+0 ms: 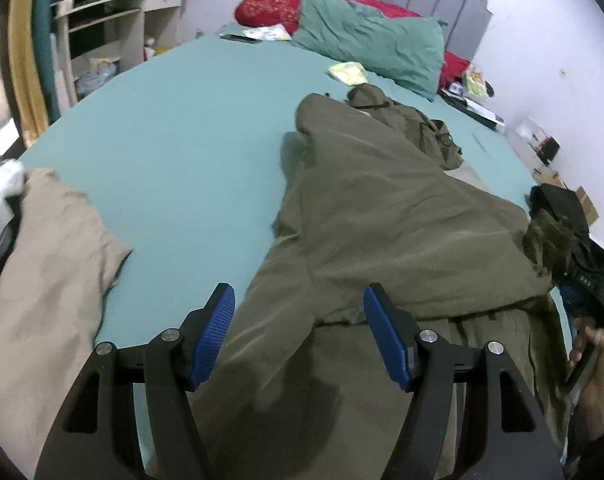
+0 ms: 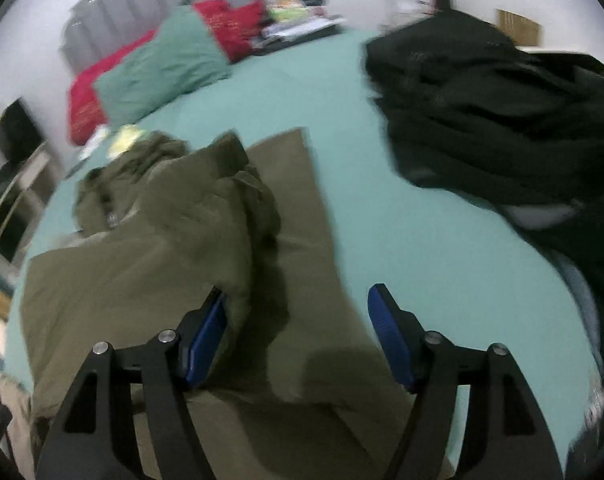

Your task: Fold large clothes

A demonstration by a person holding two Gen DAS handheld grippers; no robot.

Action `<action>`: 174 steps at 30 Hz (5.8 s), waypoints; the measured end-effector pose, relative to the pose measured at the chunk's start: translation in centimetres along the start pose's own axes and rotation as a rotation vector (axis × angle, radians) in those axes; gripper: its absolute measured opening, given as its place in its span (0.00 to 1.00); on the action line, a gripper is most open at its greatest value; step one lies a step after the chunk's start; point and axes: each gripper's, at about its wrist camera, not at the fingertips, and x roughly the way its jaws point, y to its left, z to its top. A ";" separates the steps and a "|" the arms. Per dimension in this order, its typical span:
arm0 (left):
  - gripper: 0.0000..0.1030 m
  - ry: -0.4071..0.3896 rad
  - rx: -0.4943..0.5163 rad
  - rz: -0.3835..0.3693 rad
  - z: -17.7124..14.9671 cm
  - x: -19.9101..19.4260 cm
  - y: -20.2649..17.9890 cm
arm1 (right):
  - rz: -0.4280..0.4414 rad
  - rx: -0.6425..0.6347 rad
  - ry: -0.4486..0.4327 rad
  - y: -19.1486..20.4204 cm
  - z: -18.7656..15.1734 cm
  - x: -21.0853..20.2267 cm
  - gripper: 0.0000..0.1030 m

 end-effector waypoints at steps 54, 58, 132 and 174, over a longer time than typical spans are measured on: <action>0.37 -0.032 -0.157 0.097 4.6 4.9 6.8 | 0.097 -0.267 -0.090 10.1 11.7 8.0 0.65; 0.37 -0.028 -0.166 0.131 4.3 5.7 7.8 | 0.179 -0.306 -0.050 15.8 13.4 11.5 0.65; 0.37 0.092 -0.027 0.049 2.0 6.0 2.2 | 0.509 -0.272 0.039 9.6 10.9 5.6 0.80; 0.37 0.039 -0.080 -0.026 1.6 0.8 5.0 | 0.303 -1.218 -0.165 22.2 -22.8 -2.8 0.25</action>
